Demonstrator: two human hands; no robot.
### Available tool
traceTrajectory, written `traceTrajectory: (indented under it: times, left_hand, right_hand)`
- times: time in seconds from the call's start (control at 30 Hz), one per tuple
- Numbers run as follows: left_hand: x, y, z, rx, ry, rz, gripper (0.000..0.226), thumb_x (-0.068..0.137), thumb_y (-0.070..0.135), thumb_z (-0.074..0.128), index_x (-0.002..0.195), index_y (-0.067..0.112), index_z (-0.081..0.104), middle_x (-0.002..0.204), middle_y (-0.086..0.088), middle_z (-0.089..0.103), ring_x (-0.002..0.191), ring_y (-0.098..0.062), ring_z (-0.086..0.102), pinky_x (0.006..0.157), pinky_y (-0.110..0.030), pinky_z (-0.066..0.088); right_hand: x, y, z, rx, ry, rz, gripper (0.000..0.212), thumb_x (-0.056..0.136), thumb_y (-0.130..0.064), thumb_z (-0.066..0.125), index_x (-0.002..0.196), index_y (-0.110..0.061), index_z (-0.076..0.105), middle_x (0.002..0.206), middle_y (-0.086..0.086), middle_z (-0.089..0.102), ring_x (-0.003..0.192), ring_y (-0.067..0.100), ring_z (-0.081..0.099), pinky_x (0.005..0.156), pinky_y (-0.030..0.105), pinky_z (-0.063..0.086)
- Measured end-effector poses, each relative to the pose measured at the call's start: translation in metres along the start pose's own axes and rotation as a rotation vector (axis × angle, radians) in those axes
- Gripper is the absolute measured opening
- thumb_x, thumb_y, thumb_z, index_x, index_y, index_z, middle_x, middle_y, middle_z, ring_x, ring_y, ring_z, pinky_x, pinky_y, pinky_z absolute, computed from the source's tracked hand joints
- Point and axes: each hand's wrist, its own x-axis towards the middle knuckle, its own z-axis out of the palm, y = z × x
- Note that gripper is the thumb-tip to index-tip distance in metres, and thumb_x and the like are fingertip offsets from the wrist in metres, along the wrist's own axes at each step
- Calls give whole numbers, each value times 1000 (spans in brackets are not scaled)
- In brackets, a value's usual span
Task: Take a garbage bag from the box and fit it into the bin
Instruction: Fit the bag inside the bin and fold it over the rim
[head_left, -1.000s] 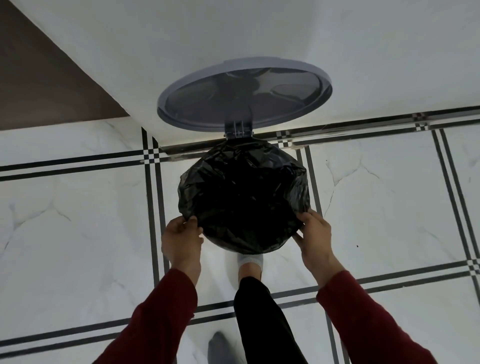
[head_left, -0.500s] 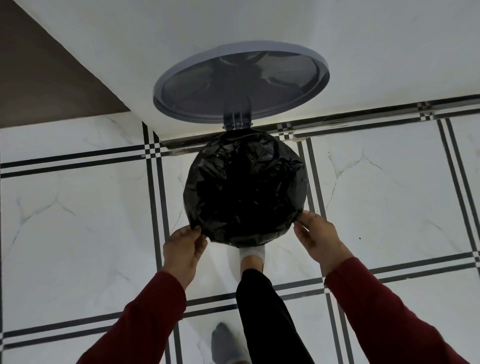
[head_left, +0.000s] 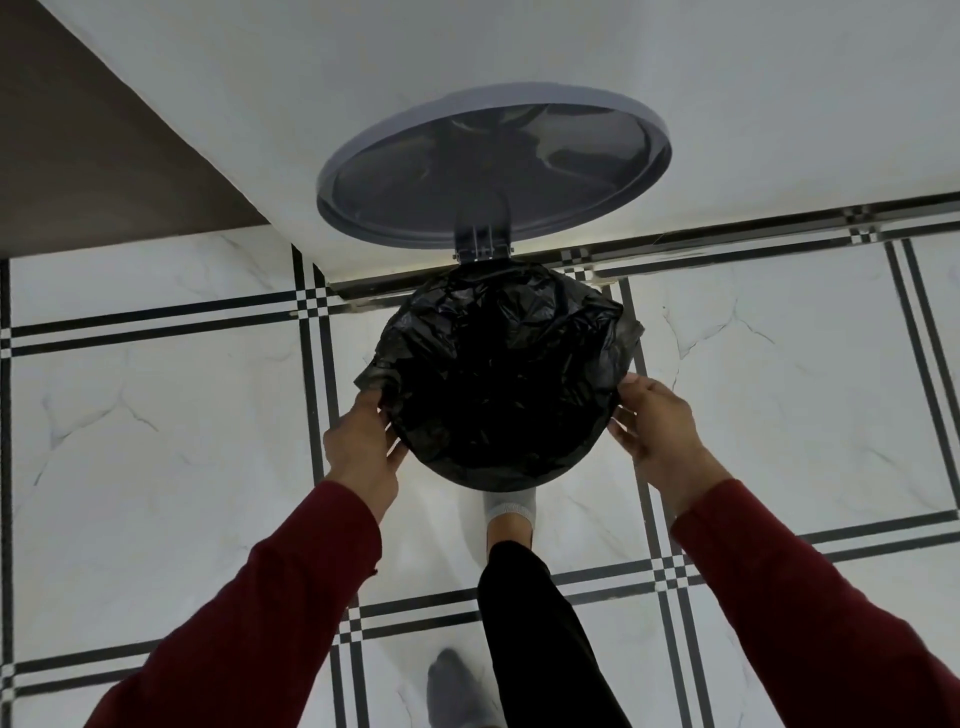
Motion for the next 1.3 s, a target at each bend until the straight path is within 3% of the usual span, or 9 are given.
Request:
traceTrajectory:
  times: [0.13, 0.27, 0.37, 0.5, 0.7, 0.9, 1.07, 1.17, 1.3]
  left_hand:
    - [3, -1, 7, 55, 72, 140, 3, 92, 21, 72, 93, 21, 75, 93, 2, 78, 95, -20, 75, 88, -36, 62]
    - [9, -3, 12, 209, 141, 309, 22, 93, 22, 72, 115, 22, 76, 98, 8, 75, 91, -9, 71, 81, -21, 57]
    - [19, 4, 15, 294, 142, 365, 18, 95, 21, 69, 111, 20, 78, 97, 11, 74, 92, -5, 69, 75, -13, 51]
    - [30, 20, 22, 445, 128, 399, 16, 95, 20, 62, 91, 29, 74, 94, 4, 74, 85, -10, 67, 68, -16, 50]
    - [30, 27, 30, 524, 38, 494, 34, 87, 12, 47, 101, 36, 67, 64, 12, 66, 49, 6, 58, 42, -10, 42]
    - [37, 32, 40, 537, -16, 524, 20, 93, 27, 58, 86, 24, 77, 78, 14, 71, 59, 8, 60, 52, -3, 42]
    - [48, 38, 46, 572, 34, 620, 12, 97, 20, 62, 93, 28, 69, 73, 10, 63, 49, 14, 54, 46, -2, 37]
    - [52, 44, 50, 665, 8, 730, 18, 97, 14, 59, 95, 29, 69, 86, 9, 67, 63, 23, 56, 55, 3, 37]
    - [58, 54, 53, 764, -85, 897, 33, 92, 4, 53, 105, 32, 64, 85, 9, 66, 62, 6, 61, 54, -5, 42]
  right_hand:
    - [4, -10, 11, -62, 49, -140, 19, 89, 1, 56, 94, -10, 70, 87, 6, 71, 72, 19, 67, 65, 25, 57]
    - [10, -19, 15, -132, 61, -166, 20, 80, -26, 74, 87, -8, 72, 83, 6, 71, 70, 18, 67, 66, 27, 57]
    - [19, -22, 14, -286, 78, -235, 22, 82, -33, 77, 72, -17, 64, 77, 4, 68, 71, 18, 64, 73, 35, 60]
    - [31, -37, 16, -394, 6, -253, 14, 87, -18, 65, 74, -17, 69, 83, 9, 66, 80, 26, 58, 82, 43, 53]
    - [39, -62, 30, -485, -98, -262, 34, 78, 7, 48, 89, -8, 77, 84, 12, 71, 79, 25, 63, 75, 36, 55]
    - [51, -75, 43, -475, -137, -196, 33, 89, -34, 71, 95, -2, 77, 79, 3, 73, 66, 18, 60, 61, 27, 46]
    - [59, -83, 46, -386, -202, -127, 10, 96, -13, 68, 99, -7, 76, 75, -1, 75, 59, 13, 62, 49, 18, 46]
    - [59, -91, 53, -406, -220, -143, 25, 95, 3, 59, 101, -15, 75, 68, -7, 72, 51, 6, 60, 49, 18, 46]
    - [61, -101, 65, -594, -124, -194, 29, 90, 7, 54, 89, -16, 72, 67, -4, 64, 52, 8, 53, 52, 21, 43]
